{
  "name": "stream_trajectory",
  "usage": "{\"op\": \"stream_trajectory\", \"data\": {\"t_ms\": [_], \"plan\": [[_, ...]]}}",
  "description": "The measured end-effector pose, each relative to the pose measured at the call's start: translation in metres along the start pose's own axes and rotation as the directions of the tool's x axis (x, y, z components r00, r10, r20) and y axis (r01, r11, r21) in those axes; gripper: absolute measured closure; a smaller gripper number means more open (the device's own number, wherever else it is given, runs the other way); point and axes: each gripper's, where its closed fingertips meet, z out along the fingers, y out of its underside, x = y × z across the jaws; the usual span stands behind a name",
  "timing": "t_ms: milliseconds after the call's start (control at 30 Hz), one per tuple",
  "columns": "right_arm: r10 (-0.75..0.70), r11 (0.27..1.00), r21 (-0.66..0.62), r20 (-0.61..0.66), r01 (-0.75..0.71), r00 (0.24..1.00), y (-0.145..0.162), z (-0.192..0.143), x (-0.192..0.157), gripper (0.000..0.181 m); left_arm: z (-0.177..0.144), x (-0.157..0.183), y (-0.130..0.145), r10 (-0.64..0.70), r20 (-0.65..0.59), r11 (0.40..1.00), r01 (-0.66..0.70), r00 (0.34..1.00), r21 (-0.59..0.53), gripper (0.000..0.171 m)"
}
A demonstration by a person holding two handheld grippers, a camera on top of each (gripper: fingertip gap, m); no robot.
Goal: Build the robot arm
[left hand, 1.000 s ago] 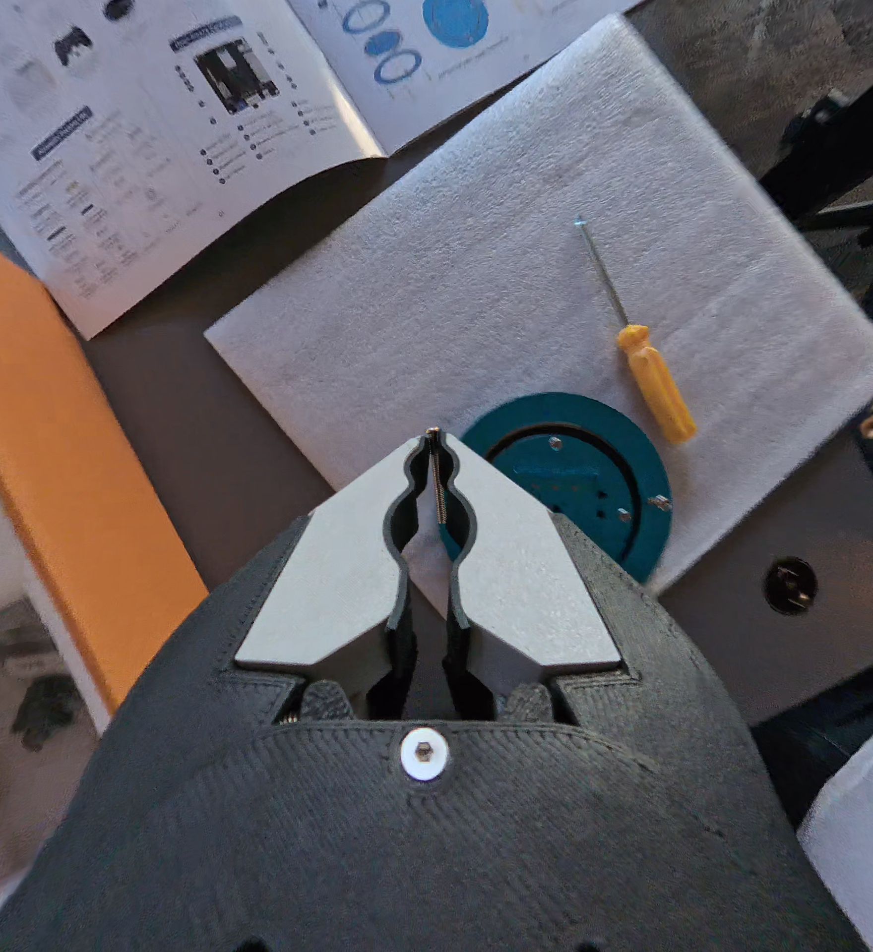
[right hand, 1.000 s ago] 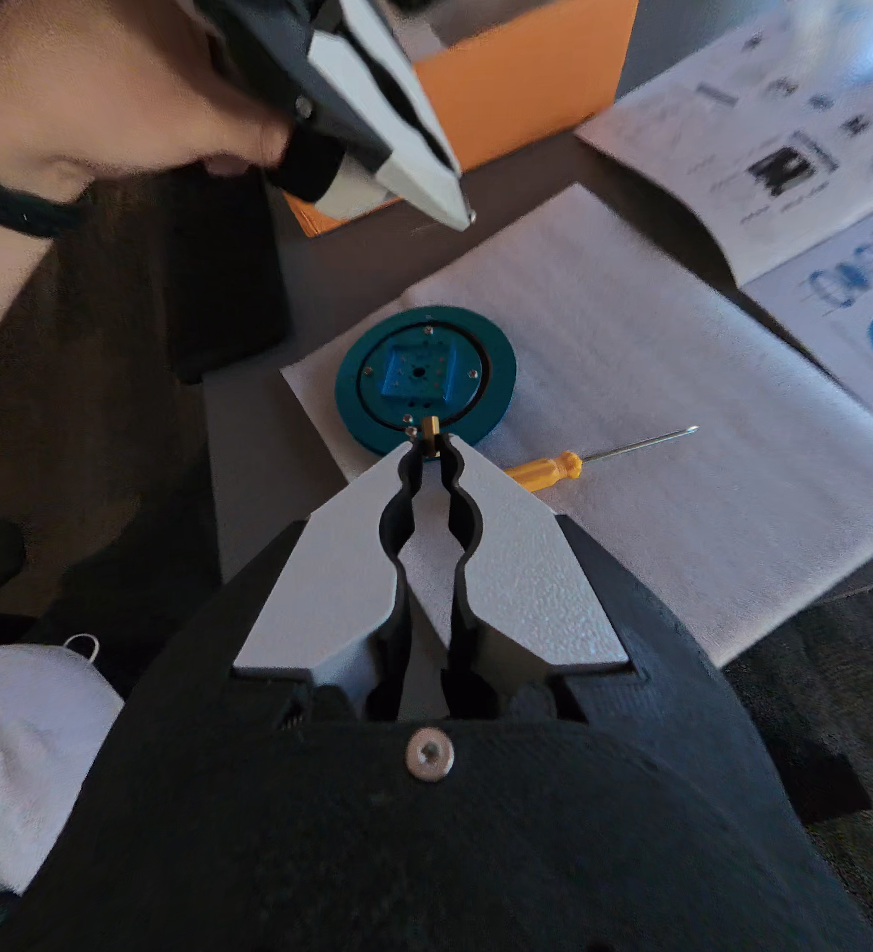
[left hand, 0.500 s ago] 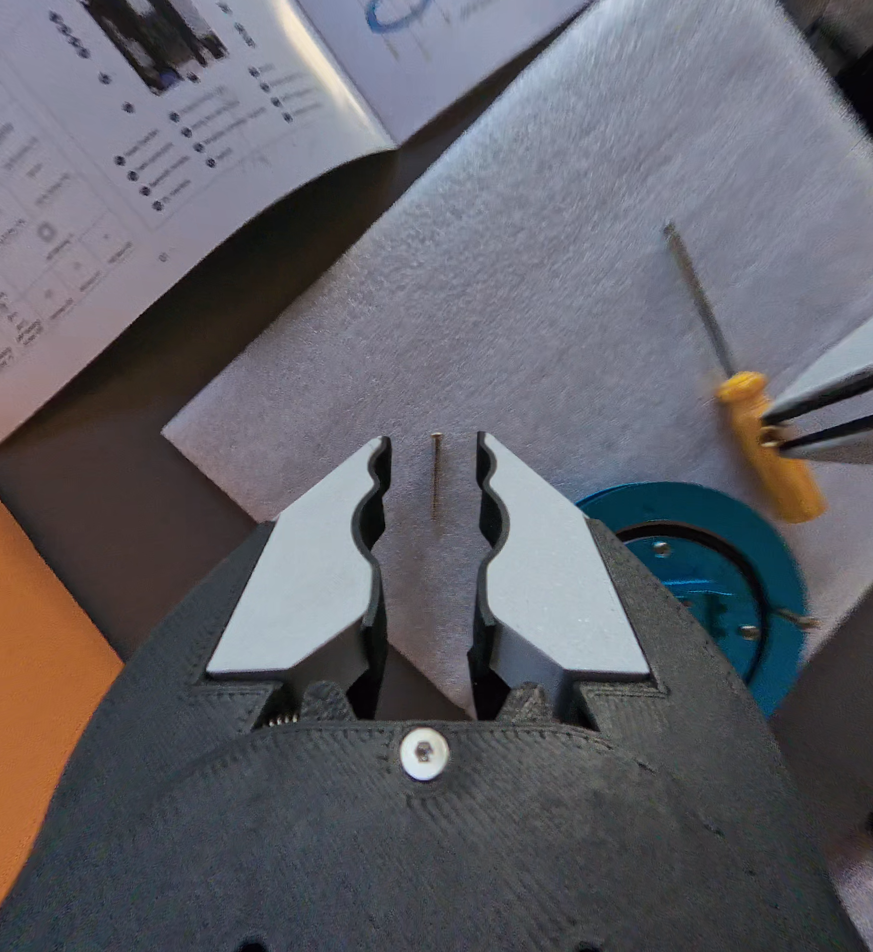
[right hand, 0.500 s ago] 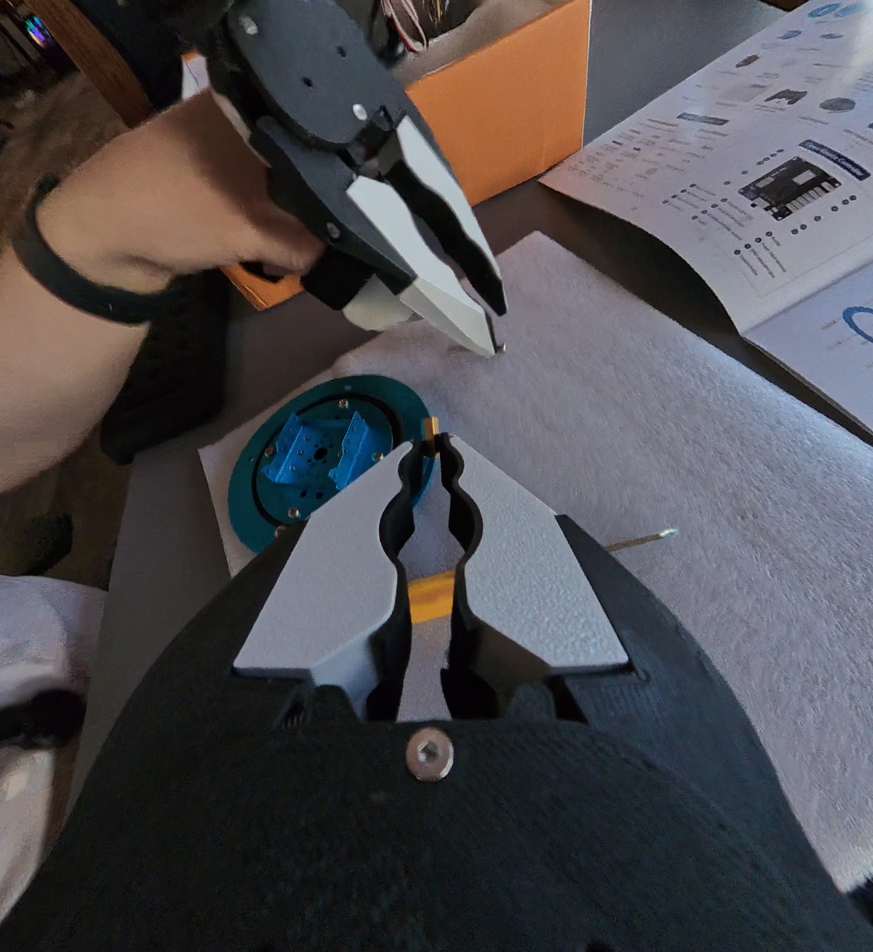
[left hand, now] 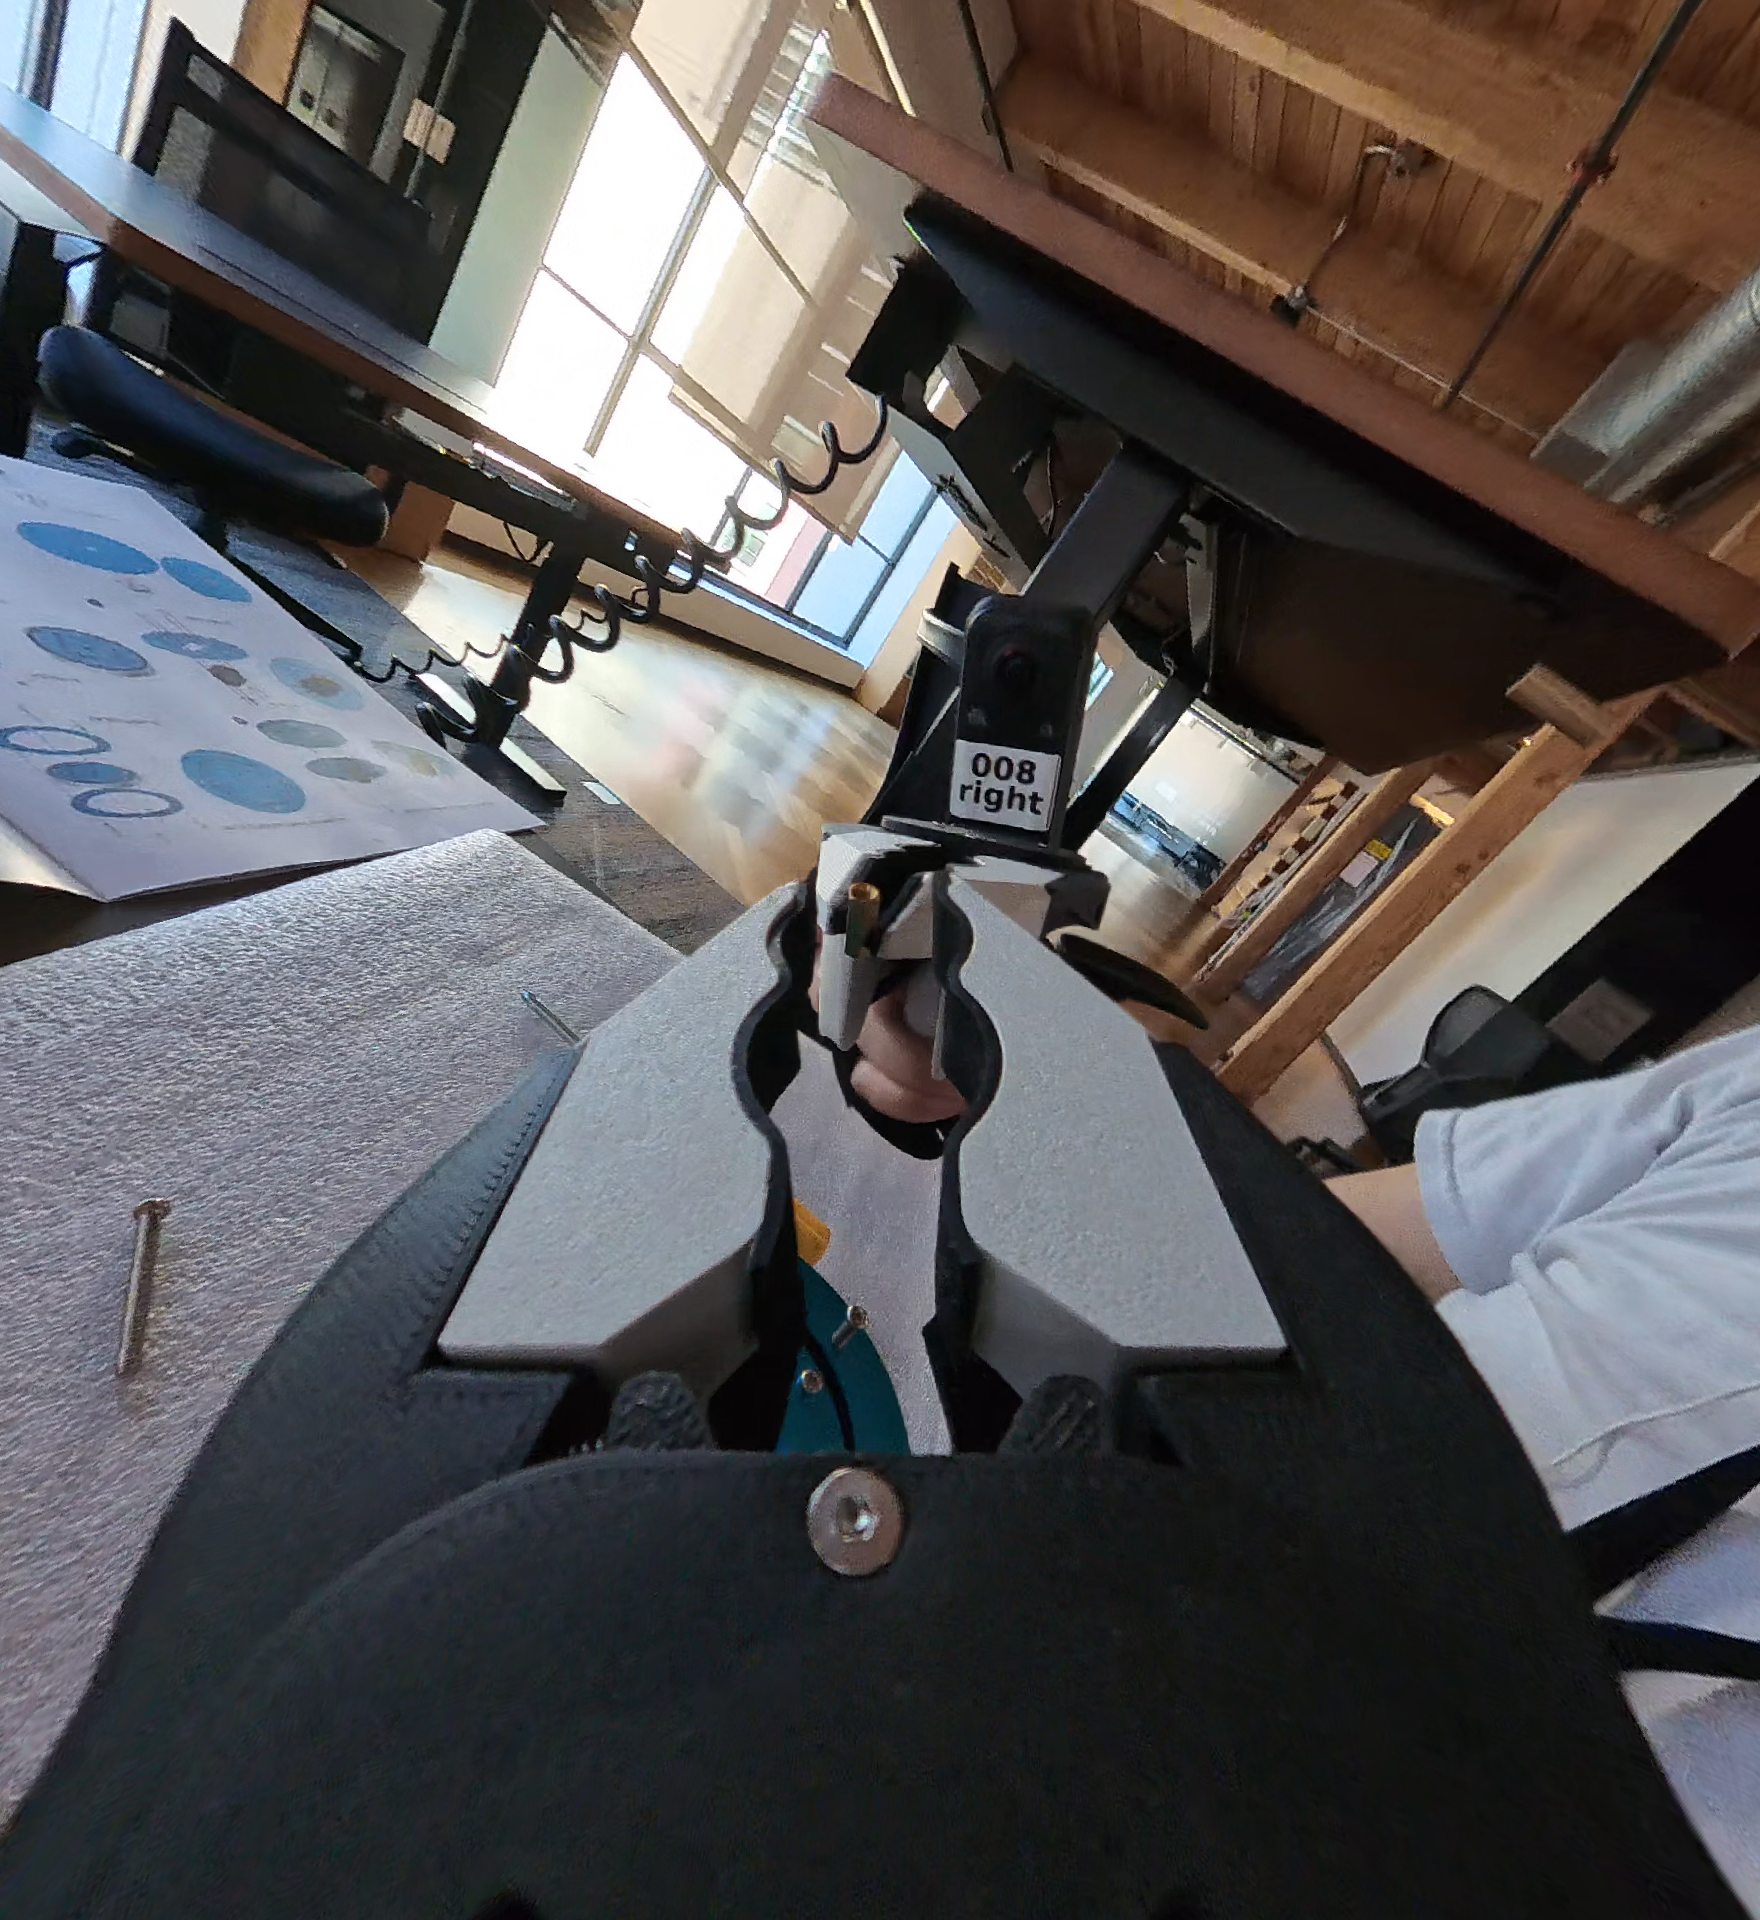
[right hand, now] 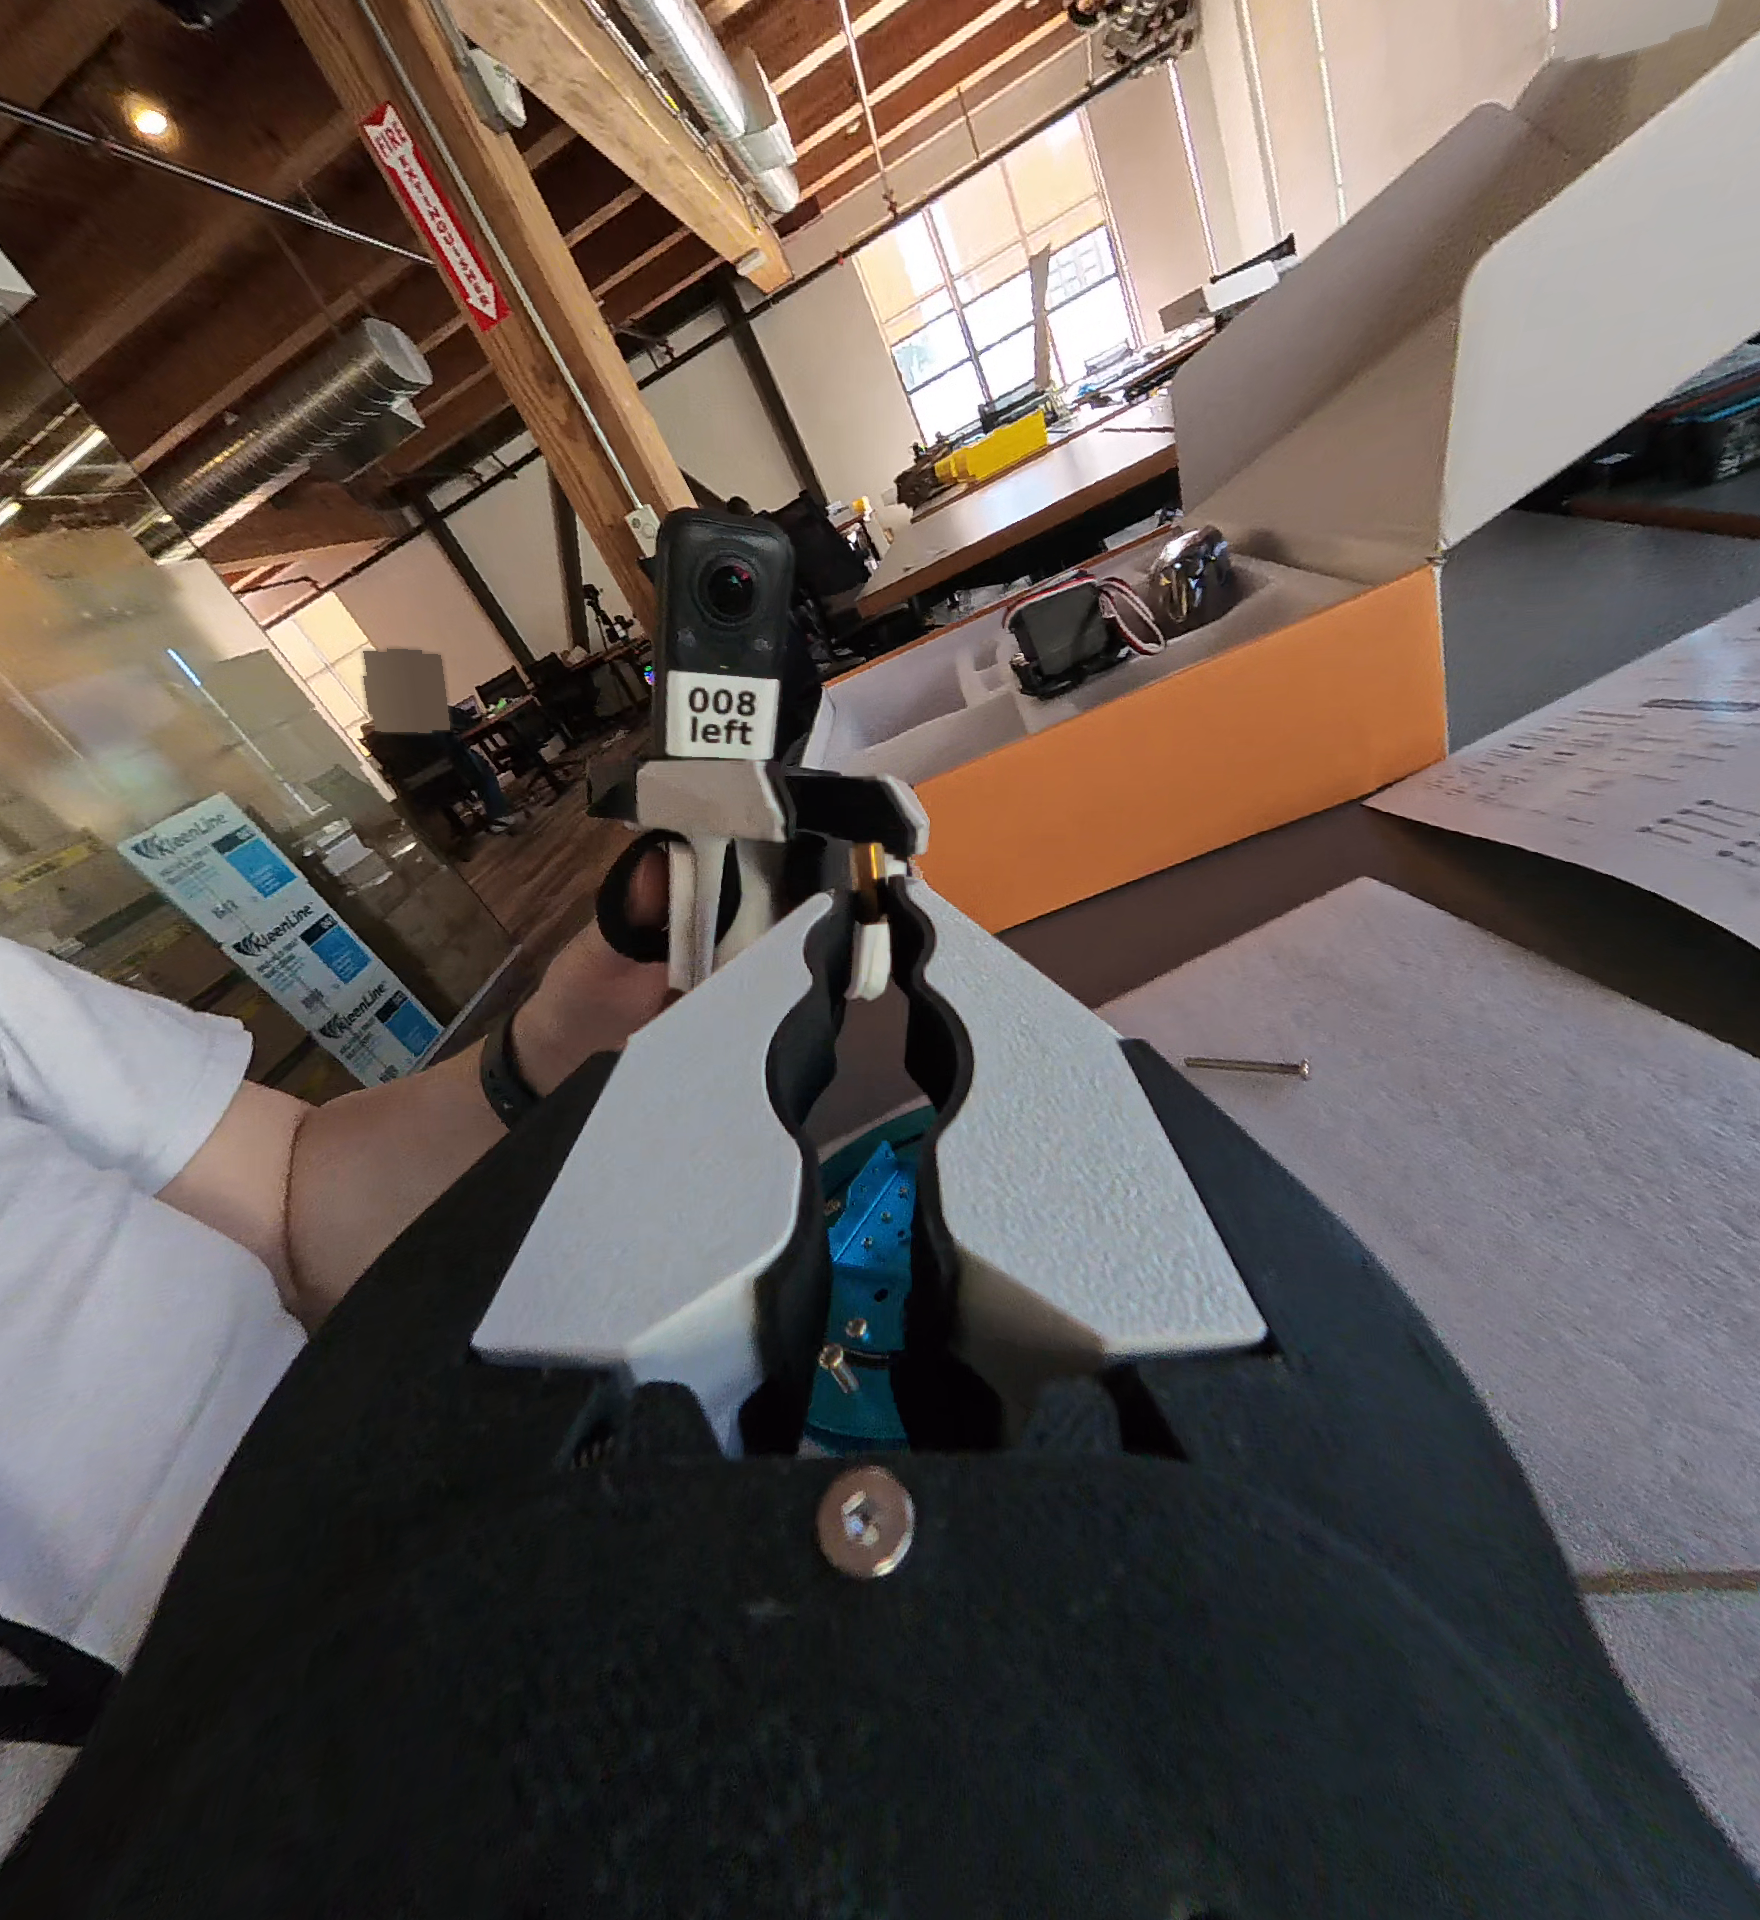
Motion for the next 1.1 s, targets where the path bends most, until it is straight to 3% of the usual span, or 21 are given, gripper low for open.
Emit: {"op": "stream_trajectory", "data": {"t_ms": [167,400,533,633,733,900,1000,1100], "plan": [[-0.028,1.0,0.013,-0.016,0.028,0.999,0.001,0.007,-0.001,0.177,-0.002,-0.003,0.005,0.017,0.001,0.999,-0.017,1.0,-0.036,0.167],[-0.012,1.0,-0.007,-0.015,0.012,1.0,0.008,0.018,0.001,0.176,-0.014,-0.009,0.006,0.047,0.063,0.997,-0.044,0.997,-0.058,0.168],[-0.106,0.99,-0.104,-0.091,0.096,0.99,0.018,0.013,0.015,0.165,-0.033,-0.028,0.008,0.146,0.258,0.979,-0.102,0.955,-0.178,0.168],[-0.155,0.953,-0.289,-0.194,0.095,0.969,0.038,0.003,0.042,0.165,-0.05,-0.051,0.021,0.256,0.4,0.921,-0.096,0.88,-0.378,0.168],[-0.087,0.898,-0.44,-0.217,-0.019,0.972,0.063,0.0,0.051,0.162,-0.059,-0.06,0.031,0.352,0.446,0.868,-0.109,0.823,-0.484,0.167],[0.036,0.847,-0.509,-0.229,-0.151,0.973,0.082,-0.002,0.052,0.158,-0.08,-0.074,0.04,0.496,0.503,0.814,-0.179,0.707,-0.552,0.167],[0.033,0.78,-0.601,-0.24,-0.176,0.97,0.092,-0.009,0.058,0.153,-0.083,-0.079,0.053,0.482,0.49,0.804,-0.145,0.726,-0.576,0.167],[0.052,0.768,-0.613,-0.23,-0.186,0.972,0.085,-0.008,0.062,0.153,-0.075,-0.085,0.062,0.437,0.455,0.784,-0.081,0.776,-0.616,0.167]]}}
